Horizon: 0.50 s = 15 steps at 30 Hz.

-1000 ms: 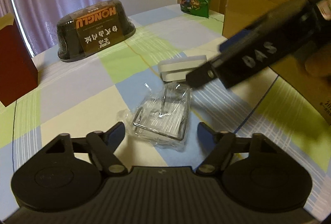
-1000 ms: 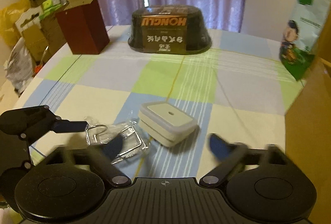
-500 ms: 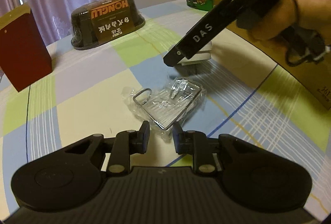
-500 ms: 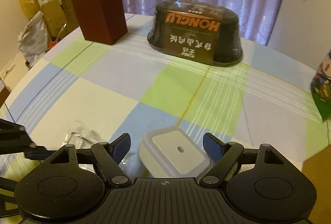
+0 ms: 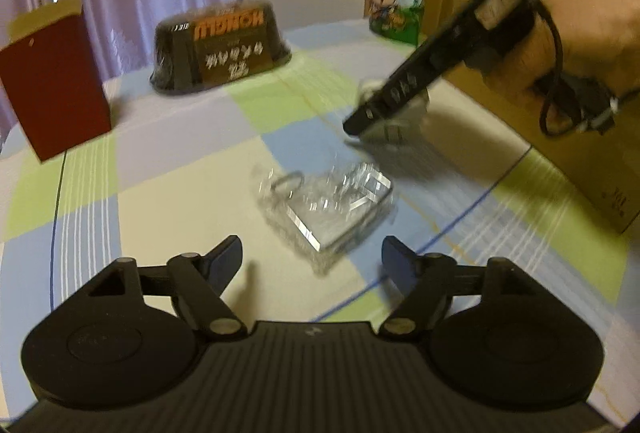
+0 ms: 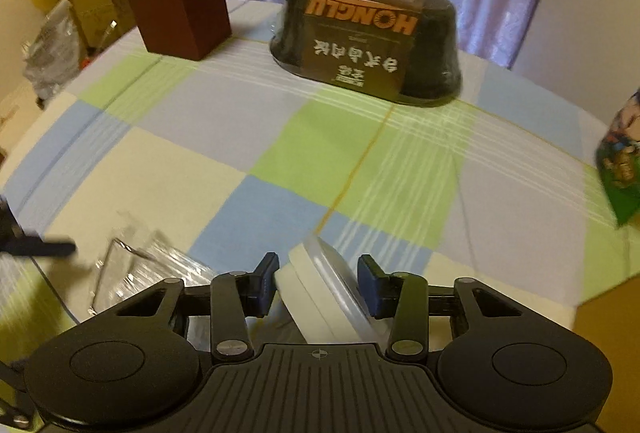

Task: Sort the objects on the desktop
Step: 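Grasp the white square plug with the right tool, then lift the white plug with the right tool while the left tool approaches the bagged wire rack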

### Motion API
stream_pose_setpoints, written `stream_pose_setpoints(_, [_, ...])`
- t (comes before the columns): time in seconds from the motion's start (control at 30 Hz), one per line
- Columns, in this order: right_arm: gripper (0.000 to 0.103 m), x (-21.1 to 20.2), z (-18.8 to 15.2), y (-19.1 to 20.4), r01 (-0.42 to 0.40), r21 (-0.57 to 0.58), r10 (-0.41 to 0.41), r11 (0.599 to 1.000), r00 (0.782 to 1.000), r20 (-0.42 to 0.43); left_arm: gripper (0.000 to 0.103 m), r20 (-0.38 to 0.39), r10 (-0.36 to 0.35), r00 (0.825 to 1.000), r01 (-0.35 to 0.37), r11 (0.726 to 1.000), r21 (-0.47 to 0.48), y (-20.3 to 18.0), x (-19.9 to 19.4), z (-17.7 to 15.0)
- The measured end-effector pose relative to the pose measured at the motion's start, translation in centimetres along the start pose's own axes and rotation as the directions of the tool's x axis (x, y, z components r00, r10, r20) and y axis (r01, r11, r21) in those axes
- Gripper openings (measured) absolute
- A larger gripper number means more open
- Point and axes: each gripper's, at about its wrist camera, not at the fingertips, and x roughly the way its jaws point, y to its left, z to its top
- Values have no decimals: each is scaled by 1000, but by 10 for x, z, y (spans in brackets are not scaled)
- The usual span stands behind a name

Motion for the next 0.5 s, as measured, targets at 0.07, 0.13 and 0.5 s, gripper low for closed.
stream_pose_setpoints(0.07, [34,-6,-5,1,28,18,-27,999,1000,-9,81,14,-6,1000,5,1000,30,-3,5,8])
stream_pose_setpoints(0.13, [31,-14,-12,3,54,36,-54,998,998,-14,82,21,-17,1000,15,998,67,-7,13,15])
stream_pose_setpoints(0.5, [30,-47,-63,23,128,53,-126,990,991,-38,59,-48,-30,998,38,981,190,-19,39,20])
